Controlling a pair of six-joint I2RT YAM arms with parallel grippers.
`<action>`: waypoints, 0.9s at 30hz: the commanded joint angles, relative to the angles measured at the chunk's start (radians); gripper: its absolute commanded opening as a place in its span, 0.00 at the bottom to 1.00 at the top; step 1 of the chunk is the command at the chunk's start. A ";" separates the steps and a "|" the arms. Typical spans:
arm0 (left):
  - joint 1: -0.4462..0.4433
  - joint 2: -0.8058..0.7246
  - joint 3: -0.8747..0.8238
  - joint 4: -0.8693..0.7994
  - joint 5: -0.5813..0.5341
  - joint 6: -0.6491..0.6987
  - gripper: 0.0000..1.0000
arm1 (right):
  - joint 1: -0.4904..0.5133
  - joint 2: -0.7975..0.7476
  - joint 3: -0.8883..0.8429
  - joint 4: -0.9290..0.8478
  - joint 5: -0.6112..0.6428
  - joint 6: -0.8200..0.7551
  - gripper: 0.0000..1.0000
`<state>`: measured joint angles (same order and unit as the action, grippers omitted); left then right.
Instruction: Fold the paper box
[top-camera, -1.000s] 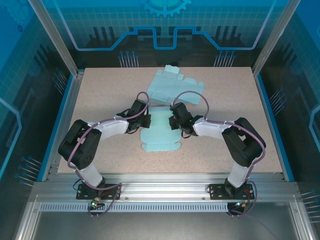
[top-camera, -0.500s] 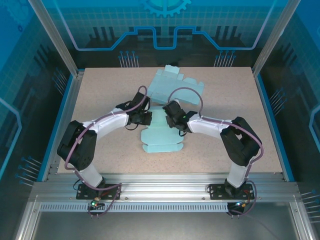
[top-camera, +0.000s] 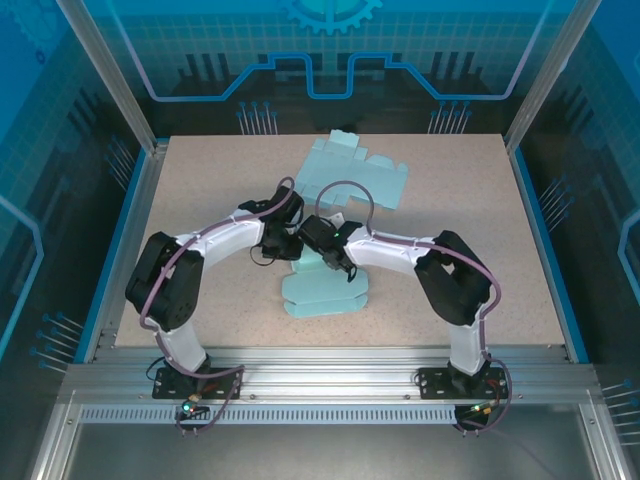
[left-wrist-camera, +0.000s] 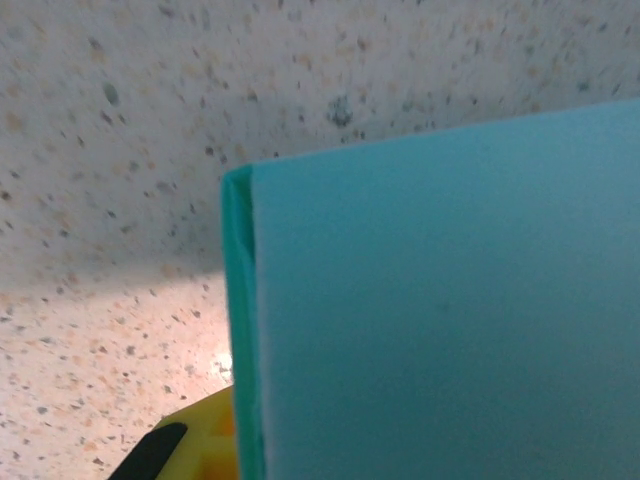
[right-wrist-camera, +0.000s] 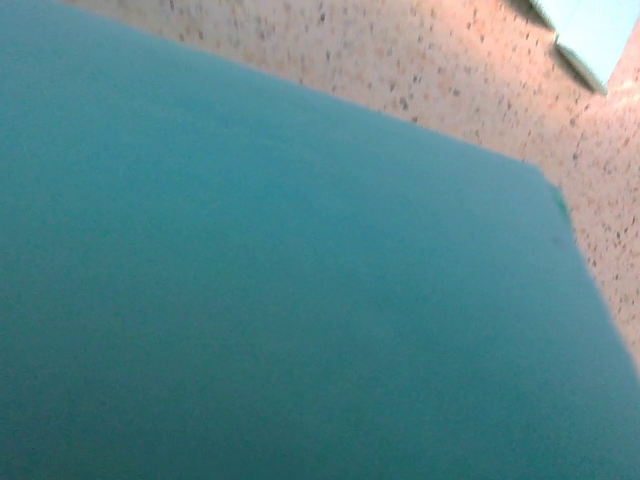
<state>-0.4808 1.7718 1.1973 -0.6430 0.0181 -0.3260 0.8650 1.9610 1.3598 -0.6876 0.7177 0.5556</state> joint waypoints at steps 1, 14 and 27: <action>-0.014 0.003 0.005 -0.122 0.083 0.032 0.00 | 0.013 0.063 -0.007 -0.186 0.120 -0.009 0.21; -0.011 0.022 0.029 0.020 0.047 -0.039 0.14 | -0.013 0.119 0.000 -0.094 0.019 -0.022 0.07; -0.013 -0.020 -0.023 0.156 -0.159 -0.069 0.21 | -0.069 0.085 0.056 -0.142 -0.272 -0.081 0.03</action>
<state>-0.4892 1.7802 1.1843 -0.5579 -0.0601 -0.3939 0.7959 2.0033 1.4193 -0.6895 0.5625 0.5701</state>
